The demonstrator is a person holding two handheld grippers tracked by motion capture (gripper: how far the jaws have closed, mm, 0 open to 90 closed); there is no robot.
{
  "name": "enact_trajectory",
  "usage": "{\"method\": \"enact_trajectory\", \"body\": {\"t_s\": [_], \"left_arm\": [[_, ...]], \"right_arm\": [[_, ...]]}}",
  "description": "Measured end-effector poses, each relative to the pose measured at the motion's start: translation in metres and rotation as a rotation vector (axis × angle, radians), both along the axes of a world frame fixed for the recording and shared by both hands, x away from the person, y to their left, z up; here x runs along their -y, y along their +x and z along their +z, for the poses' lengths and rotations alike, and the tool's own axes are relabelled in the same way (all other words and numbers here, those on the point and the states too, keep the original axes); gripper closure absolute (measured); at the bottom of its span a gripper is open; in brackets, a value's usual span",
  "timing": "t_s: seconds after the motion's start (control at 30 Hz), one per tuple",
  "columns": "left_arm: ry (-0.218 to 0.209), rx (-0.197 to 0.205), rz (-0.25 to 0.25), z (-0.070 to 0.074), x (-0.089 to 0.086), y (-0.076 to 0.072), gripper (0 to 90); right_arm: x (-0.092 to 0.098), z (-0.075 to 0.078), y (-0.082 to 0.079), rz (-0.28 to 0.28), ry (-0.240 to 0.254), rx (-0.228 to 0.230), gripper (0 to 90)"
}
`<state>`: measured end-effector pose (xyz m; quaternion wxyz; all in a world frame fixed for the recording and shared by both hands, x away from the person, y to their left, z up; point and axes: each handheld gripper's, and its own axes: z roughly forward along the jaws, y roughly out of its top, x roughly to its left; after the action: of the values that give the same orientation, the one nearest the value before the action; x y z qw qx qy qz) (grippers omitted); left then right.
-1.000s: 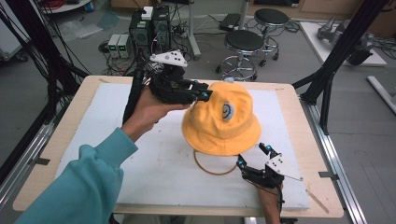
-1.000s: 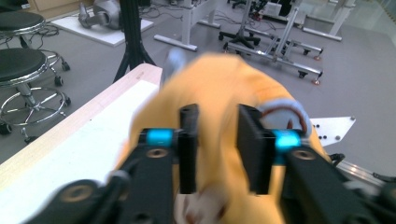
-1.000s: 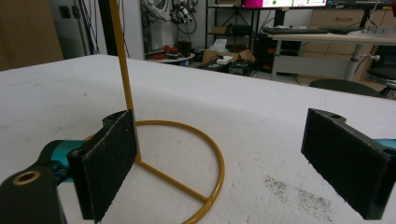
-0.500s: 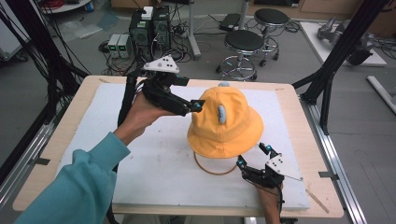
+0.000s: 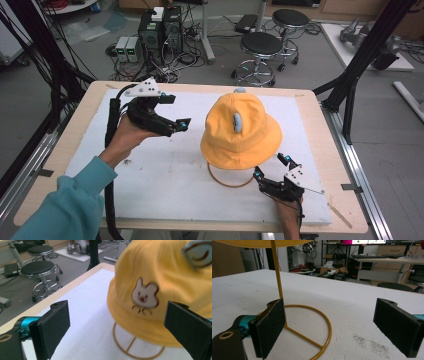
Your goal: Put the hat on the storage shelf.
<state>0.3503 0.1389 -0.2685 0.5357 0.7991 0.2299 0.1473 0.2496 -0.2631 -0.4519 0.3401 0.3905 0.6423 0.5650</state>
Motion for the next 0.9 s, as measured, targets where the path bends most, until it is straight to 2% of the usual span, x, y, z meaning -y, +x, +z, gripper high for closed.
{"method": "enact_trajectory", "body": {"t_s": [0.23,0.4,0.57,0.67,0.87,0.9], "left_arm": [[0.002,0.017,0.030,-0.030,-0.026,-0.005,7.0],[-0.019,-0.005,0.070,-0.053,-0.045,-0.009,7.0],[-0.018,-0.014,0.105,-0.071,-0.063,-0.014,7.0],[-0.038,0.006,0.129,-0.082,-0.076,-0.019,7.0],[-0.058,0.014,0.193,-0.113,-0.108,-0.031,7.1],[-0.080,0.030,0.210,-0.122,-0.116,-0.035,7.1]], "right_arm": [[0.000,0.000,0.000,-0.002,-0.004,0.005,9.6],[0.000,0.000,0.000,-0.004,-0.004,0.008,9.6],[0.000,0.000,0.000,-0.005,-0.003,0.007,9.6],[0.000,0.000,0.000,-0.005,-0.001,0.008,9.6],[0.000,0.000,0.000,-0.005,-0.002,0.006,9.6],[0.000,0.000,0.000,-0.005,-0.002,0.005,9.6]]}}
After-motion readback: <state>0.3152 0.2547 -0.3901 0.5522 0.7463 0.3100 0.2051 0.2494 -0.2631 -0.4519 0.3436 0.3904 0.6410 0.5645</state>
